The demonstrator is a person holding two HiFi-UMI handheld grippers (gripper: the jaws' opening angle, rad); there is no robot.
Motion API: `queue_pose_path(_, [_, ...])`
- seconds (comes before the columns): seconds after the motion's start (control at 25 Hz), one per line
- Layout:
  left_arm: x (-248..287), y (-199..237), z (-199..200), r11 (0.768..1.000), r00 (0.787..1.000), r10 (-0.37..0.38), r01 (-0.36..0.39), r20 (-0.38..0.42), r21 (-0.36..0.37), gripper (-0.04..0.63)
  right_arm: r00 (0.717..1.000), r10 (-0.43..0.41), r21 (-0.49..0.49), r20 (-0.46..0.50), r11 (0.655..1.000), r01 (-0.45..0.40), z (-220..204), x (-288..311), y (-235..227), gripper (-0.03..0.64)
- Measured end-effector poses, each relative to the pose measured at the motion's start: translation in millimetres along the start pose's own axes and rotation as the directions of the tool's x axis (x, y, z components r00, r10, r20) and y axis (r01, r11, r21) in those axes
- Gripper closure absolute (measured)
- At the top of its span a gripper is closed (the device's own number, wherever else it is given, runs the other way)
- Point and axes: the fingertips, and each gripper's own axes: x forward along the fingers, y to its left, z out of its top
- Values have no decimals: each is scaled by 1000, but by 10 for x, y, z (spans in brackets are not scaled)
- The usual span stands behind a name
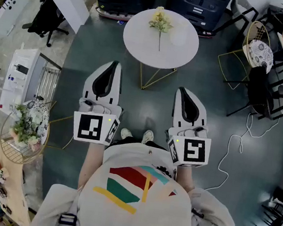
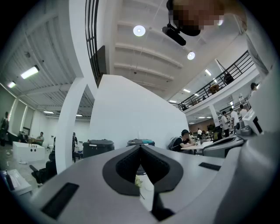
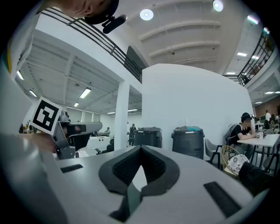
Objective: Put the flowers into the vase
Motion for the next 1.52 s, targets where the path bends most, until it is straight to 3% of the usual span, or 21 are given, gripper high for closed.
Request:
queue_pose_path(0.96, [90,-38,-187,997,997,73,-73,-32,-8,589,997,34,61,-71,998,-30,-413,-32,-356,604])
queue_pose_path(1.2, [523,94,-334,999,999,38,-38,10,-29,589,999,5,52,-48,999,-2,-456,274,-521,604])
queue_pose_path(1.52, [1415,507,-566,993,999,-7,11,38,-114,589,999,24,96,-38,995,-20,-305,1185,-638,604])
